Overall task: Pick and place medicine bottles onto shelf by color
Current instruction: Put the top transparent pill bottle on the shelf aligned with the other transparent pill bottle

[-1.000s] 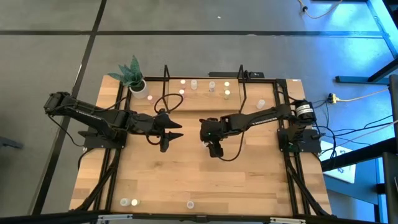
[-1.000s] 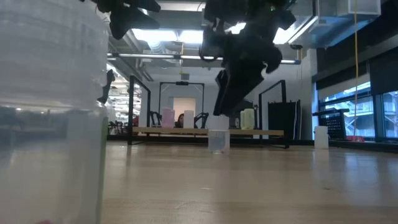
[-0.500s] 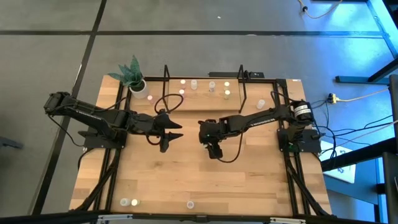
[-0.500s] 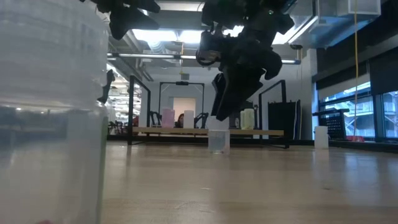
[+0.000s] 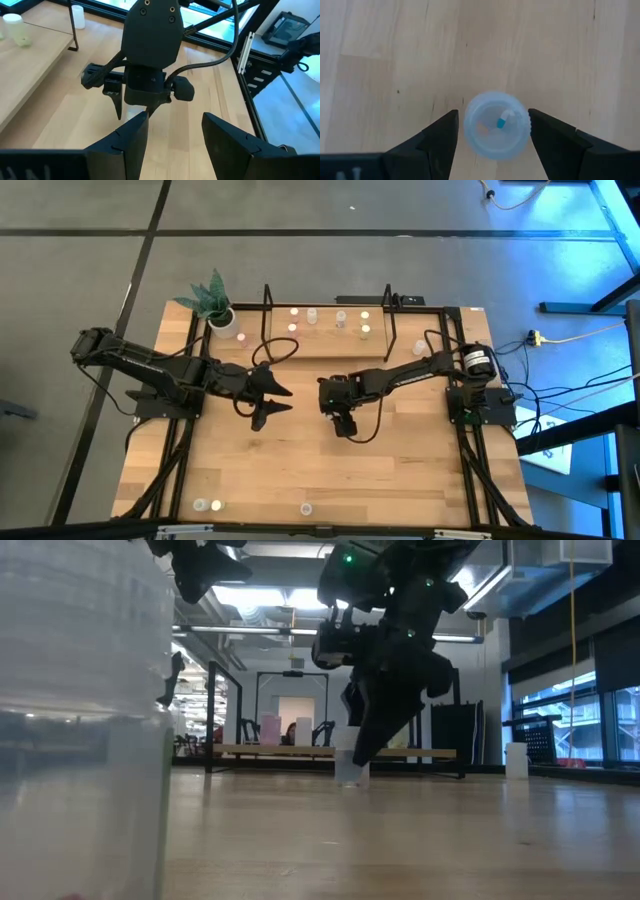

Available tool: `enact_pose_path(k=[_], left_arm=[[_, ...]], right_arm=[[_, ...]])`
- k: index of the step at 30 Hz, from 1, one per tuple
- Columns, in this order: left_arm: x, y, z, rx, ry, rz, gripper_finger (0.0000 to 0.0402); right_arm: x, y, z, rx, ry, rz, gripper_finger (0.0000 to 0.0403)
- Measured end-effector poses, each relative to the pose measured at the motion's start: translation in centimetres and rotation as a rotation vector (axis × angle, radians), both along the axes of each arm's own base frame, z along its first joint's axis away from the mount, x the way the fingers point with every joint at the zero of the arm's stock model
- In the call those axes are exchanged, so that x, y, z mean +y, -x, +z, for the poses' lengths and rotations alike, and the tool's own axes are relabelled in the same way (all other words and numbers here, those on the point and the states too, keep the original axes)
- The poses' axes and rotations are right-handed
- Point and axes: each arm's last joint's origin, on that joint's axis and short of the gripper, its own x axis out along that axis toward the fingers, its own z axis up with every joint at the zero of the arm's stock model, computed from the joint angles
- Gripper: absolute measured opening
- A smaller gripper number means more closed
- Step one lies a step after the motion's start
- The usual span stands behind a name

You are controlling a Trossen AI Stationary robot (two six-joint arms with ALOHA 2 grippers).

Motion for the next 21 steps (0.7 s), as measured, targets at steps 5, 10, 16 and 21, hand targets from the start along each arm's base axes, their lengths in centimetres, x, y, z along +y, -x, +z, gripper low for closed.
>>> enact_pose_path(k=[5,10,16,21], left_arm=[[0.0,0.0,0.0,0.000,0.000,0.000,0.0180],[0.0,0.0,0.0,0.000,0.001,0.001,0.0180],[0.0,0.0,0.0,-0.001,-0.001,0.008,0.0180],[0.1,0.0,0.0,-0.001,-0.003,0.014,0.0180]], right_arm=[[0.1,0.0,0.1,-0.003,0.002,0.003,0.0239],[0.1,0.0,0.2,-0.006,0.002,0.003,0.0239],[0.1,-0.1,0.5,-0.008,-0.006,-0.015,0.0239],[0.1,-0.6,1.2,-0.029,-0.008,-0.016,0.0239]])
